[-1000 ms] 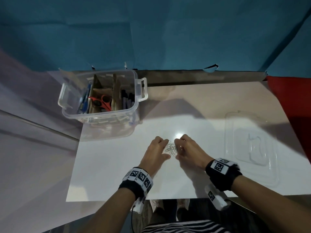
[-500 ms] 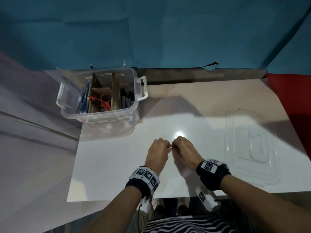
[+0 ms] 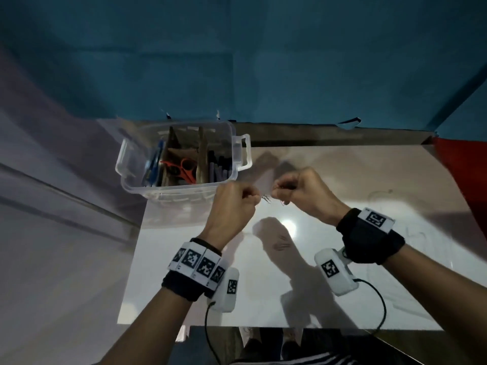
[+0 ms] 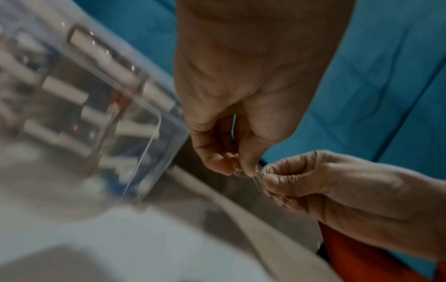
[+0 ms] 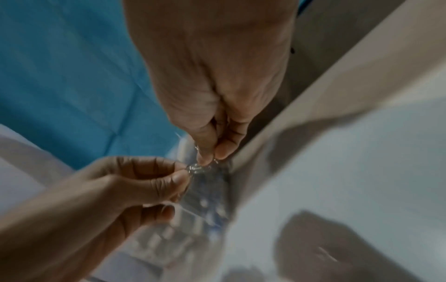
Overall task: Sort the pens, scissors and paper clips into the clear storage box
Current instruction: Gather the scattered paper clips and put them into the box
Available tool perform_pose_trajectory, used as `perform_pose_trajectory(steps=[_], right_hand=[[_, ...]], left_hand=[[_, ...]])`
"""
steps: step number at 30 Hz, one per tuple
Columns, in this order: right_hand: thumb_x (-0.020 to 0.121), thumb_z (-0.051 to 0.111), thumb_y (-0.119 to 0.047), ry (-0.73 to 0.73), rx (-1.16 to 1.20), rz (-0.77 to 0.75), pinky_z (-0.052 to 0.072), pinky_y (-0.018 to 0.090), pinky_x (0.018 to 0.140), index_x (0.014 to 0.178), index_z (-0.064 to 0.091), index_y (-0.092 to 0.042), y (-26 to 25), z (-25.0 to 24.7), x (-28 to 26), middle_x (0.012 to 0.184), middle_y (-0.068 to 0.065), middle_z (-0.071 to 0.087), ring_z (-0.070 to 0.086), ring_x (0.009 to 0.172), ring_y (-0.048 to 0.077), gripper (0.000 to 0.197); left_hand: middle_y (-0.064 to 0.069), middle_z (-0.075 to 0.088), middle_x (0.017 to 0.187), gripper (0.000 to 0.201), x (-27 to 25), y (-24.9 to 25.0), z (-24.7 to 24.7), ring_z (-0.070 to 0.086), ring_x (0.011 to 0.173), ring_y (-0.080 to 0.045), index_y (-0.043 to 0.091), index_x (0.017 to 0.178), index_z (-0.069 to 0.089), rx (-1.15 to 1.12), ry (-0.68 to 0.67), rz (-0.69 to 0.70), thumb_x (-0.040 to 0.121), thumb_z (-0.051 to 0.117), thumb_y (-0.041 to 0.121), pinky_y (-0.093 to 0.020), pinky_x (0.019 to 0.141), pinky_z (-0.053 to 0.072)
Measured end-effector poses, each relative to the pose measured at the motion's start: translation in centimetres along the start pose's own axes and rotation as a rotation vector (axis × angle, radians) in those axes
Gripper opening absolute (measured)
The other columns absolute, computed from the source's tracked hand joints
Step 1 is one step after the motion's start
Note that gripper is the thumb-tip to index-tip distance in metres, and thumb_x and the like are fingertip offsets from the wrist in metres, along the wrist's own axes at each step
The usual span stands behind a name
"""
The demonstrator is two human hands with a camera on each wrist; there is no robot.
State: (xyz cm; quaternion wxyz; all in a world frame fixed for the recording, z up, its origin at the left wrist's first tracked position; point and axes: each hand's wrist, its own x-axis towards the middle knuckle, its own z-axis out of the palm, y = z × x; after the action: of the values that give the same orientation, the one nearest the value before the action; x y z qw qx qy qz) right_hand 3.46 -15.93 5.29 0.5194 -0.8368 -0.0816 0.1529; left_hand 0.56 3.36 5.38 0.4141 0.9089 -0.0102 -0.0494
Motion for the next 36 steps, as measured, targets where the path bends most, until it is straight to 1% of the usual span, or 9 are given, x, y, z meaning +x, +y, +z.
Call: perform_pose_trajectory(steps=[3, 8, 11, 16, 18, 22, 26, 29, 36], right_hand=[[0.085, 0.074, -0.004, 0.041, 0.086, -0.059, 0.053, 0.024, 0.064, 0.084, 0.073, 0.002, -5.2, -0.1, 3.3, 0.078, 0.015, 0.072, 0.061, 0.066, 0.011, 0.006], [0.078, 0.080, -0.010, 0.135, 0.018, -0.112, 0.052, 0.027, 0.064, 0.084, 0.078, -0.003, -10.9, 4.6, 12.1, 0.080, 0.012, 0.075, 0.063, 0.067, 0.009, 0.009], [0.078, 0.078, -0.010, 0.182, -0.050, -0.047, 0.051, 0.026, 0.069, 0.088, 0.078, -0.002, -12.5, 8.6, 17.1, 0.090, 0.017, 0.076, 0.065, 0.076, 0.016, 0.013], [0.083, 0.061, -0.003, 0.150, -0.194, 0.063, 0.049, 0.031, 0.076, 0.092, 0.072, -0.001, -12.1, 12.1, 20.9, 0.100, 0.016, 0.072, 0.067, 0.104, 0.032, 0.014], [0.087, 0.056, 0.001, 0.134, -0.192, 0.073, 0.052, 0.036, 0.086, 0.106, 0.070, 0.004, -11.8, 12.1, 20.8, 0.109, 0.019, 0.071, 0.065, 0.106, 0.030, 0.024], [0.083, 0.061, 0.001, 0.133, -0.256, 0.024, 0.055, 0.037, 0.088, 0.097, 0.075, 0.004, -12.2, 11.0, 20.0, 0.102, 0.019, 0.074, 0.068, 0.102, 0.030, 0.020], [0.079, 0.066, 0.000, 0.110, -0.239, -0.029, 0.061, 0.046, 0.068, 0.074, 0.075, 0.000, -12.3, 8.1, 17.1, 0.072, 0.018, 0.073, 0.072, 0.068, 0.026, 0.010], [0.091, 0.060, -0.005, -0.039, -0.181, -0.035, 0.058, 0.033, 0.049, 0.067, 0.065, 0.000, -11.5, 4.9, 13.3, 0.056, 0.015, 0.065, 0.064, 0.044, 0.021, 0.025], [0.096, 0.062, -0.016, -0.335, -0.283, 0.111, 0.058, 0.028, 0.059, 0.084, 0.073, -0.004, -3.9, 0.5, 4.0, 0.075, 0.014, 0.074, 0.070, 0.060, 0.019, 0.020]], left_hand=[[0.013, 0.072, 0.078, 0.009, 1.6, 0.4, -5.8, 0.065, 0.077, 0.006, 0.018, 0.088, 0.080, -0.012, 0.147, 0.012, 0.087, 0.072, 0.012, -0.003, 0.069, 0.044], [0.001, 0.078, 0.087, 0.012, 6.2, -1.7, -13.2, 0.071, 0.080, -0.011, 0.012, 0.092, 0.081, 0.028, 0.354, -0.075, 0.082, 0.073, 0.011, -0.021, 0.071, 0.053], [-0.010, 0.077, 0.087, 0.011, 9.7, -3.9, -14.6, 0.073, 0.084, -0.025, 0.007, 0.086, 0.078, 0.136, 0.307, -0.171, 0.081, 0.070, 0.011, -0.022, 0.062, 0.050], [-0.011, 0.077, 0.088, 0.034, 13.4, -7.1, -14.1, 0.074, 0.085, -0.026, 0.019, 0.088, 0.078, 0.307, 0.303, -0.250, 0.064, 0.074, 0.042, -0.037, 0.079, 0.060], [-0.010, 0.078, 0.091, 0.024, 14.5, -8.4, -13.9, 0.074, 0.087, -0.025, 0.022, 0.092, 0.079, 0.352, 0.299, -0.266, 0.070, 0.075, 0.033, -0.039, 0.082, 0.061], [-0.007, 0.078, 0.083, 0.014, 14.1, -7.4, -13.9, 0.074, 0.080, -0.024, 0.022, 0.082, 0.079, 0.370, 0.278, -0.206, 0.075, 0.069, 0.016, -0.037, 0.079, 0.061], [-0.014, 0.074, 0.079, 0.012, 11.5, -3.3, -13.6, 0.072, 0.081, -0.027, 0.009, 0.077, 0.076, 0.350, 0.207, -0.116, 0.082, 0.068, 0.016, -0.025, 0.067, 0.048], [-0.008, 0.075, 0.068, 0.010, 8.9, -1.1, -12.4, 0.073, 0.063, -0.015, 0.008, 0.079, 0.077, 0.270, 0.158, -0.024, 0.082, 0.067, 0.008, -0.023, 0.057, 0.054], [0.002, 0.071, 0.068, 0.016, 2.6, 0.8, -3.9, 0.067, 0.059, -0.004, 0.014, 0.084, 0.075, 0.247, -0.219, 0.129, 0.096, 0.064, 0.017, -0.021, 0.058, 0.054]])
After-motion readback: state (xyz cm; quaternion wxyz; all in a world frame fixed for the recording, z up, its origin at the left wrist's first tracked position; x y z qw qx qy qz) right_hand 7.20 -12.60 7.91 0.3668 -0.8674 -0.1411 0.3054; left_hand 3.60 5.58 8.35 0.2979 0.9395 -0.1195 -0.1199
